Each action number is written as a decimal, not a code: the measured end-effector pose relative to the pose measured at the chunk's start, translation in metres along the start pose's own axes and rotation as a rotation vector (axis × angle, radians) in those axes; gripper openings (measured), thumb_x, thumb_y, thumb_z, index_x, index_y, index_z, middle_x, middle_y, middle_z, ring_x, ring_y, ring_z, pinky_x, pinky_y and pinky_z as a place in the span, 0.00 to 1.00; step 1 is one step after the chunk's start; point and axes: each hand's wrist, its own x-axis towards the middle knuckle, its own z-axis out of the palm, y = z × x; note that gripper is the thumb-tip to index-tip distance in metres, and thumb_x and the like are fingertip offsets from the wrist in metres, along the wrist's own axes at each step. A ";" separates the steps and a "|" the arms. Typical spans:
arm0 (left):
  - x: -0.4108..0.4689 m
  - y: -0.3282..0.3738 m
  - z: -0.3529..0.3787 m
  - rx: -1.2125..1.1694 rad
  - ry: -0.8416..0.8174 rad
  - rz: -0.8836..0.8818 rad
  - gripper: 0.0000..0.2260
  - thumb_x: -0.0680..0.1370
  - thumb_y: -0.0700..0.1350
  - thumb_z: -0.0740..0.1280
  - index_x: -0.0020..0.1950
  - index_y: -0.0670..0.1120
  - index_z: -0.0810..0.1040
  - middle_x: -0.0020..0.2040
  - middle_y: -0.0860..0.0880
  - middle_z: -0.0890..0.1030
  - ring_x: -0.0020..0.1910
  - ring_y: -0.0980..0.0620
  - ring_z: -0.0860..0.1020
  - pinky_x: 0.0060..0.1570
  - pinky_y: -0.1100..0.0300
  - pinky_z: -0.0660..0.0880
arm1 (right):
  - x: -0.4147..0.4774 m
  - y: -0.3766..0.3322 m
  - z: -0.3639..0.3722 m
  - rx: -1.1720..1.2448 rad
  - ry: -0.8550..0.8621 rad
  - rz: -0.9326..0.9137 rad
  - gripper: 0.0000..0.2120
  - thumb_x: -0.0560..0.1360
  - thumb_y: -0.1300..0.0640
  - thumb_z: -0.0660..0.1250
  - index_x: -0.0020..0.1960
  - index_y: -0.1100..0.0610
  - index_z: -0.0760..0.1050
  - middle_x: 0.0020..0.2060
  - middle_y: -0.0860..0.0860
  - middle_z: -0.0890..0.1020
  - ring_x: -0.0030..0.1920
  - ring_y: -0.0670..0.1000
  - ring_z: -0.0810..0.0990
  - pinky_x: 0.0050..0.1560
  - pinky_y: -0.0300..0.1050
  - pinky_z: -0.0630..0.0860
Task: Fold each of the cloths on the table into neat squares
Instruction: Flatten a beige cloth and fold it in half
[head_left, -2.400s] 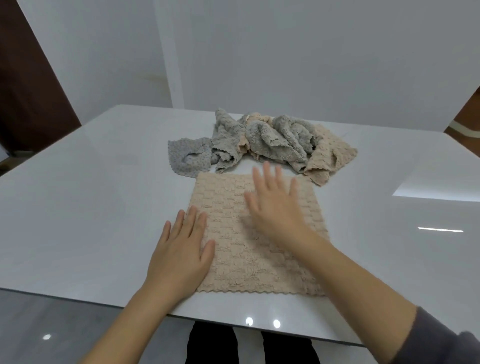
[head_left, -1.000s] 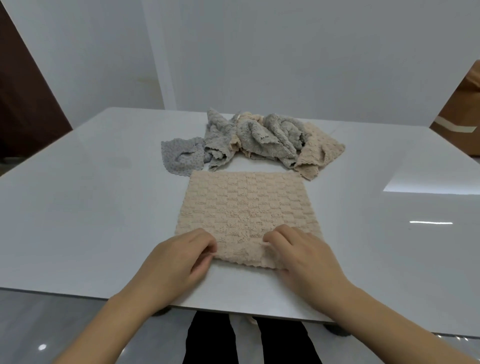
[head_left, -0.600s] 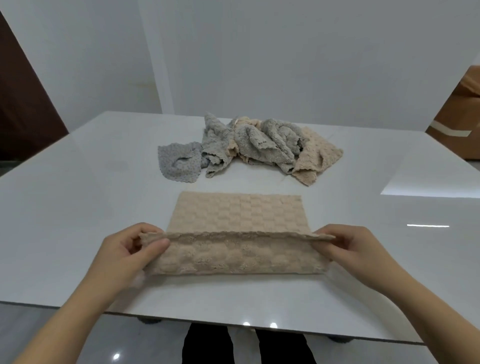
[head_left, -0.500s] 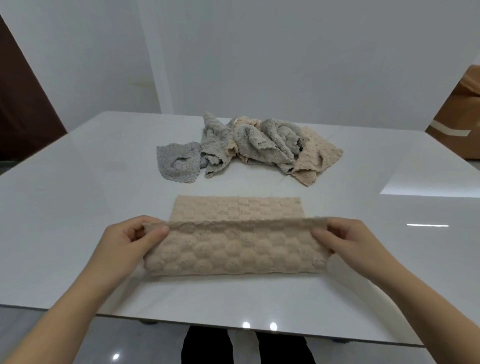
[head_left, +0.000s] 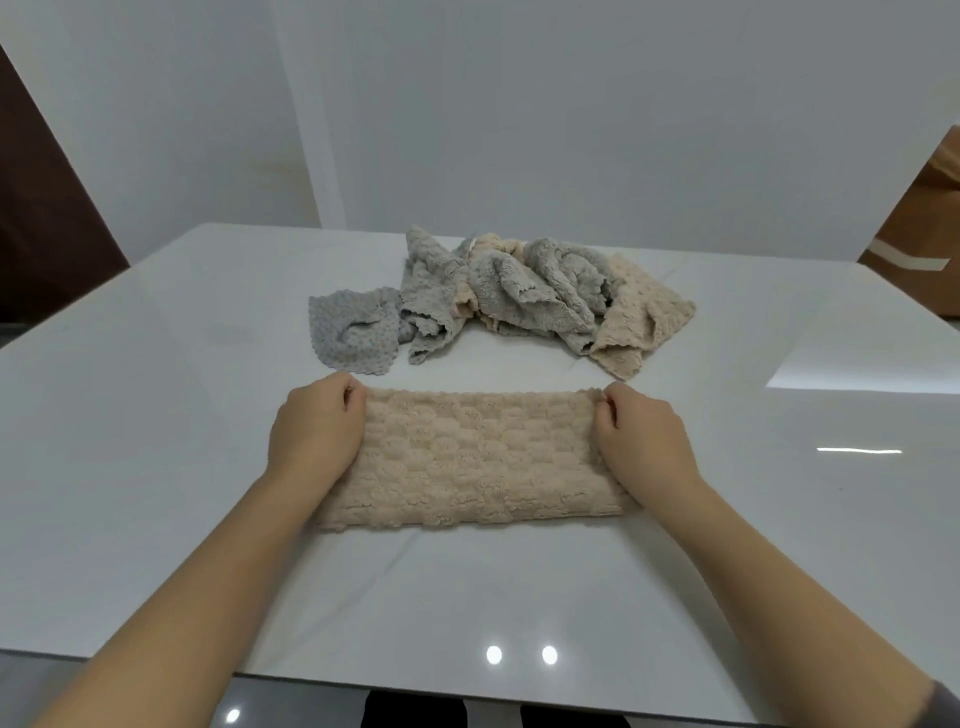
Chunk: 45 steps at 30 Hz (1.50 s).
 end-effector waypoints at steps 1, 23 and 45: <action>0.001 0.002 0.003 0.053 0.017 0.011 0.13 0.81 0.46 0.57 0.41 0.44 0.77 0.38 0.48 0.80 0.38 0.46 0.75 0.37 0.52 0.72 | 0.001 0.000 0.003 -0.033 0.013 -0.006 0.11 0.80 0.57 0.55 0.39 0.57 0.66 0.34 0.54 0.75 0.36 0.58 0.70 0.36 0.50 0.62; -0.028 0.008 0.032 0.319 -0.467 0.495 0.38 0.72 0.64 0.31 0.80 0.52 0.44 0.80 0.53 0.42 0.77 0.57 0.38 0.76 0.54 0.37 | -0.007 -0.050 -0.007 -0.198 -0.090 -0.271 0.27 0.83 0.51 0.48 0.80 0.58 0.48 0.79 0.53 0.48 0.79 0.53 0.42 0.77 0.57 0.39; -0.023 -0.005 0.008 0.459 -0.442 0.294 0.29 0.82 0.57 0.39 0.79 0.45 0.38 0.79 0.49 0.37 0.77 0.54 0.35 0.76 0.53 0.36 | -0.023 -0.012 0.020 -0.260 -0.402 -0.169 0.31 0.83 0.43 0.41 0.79 0.58 0.39 0.79 0.53 0.40 0.78 0.52 0.38 0.77 0.53 0.38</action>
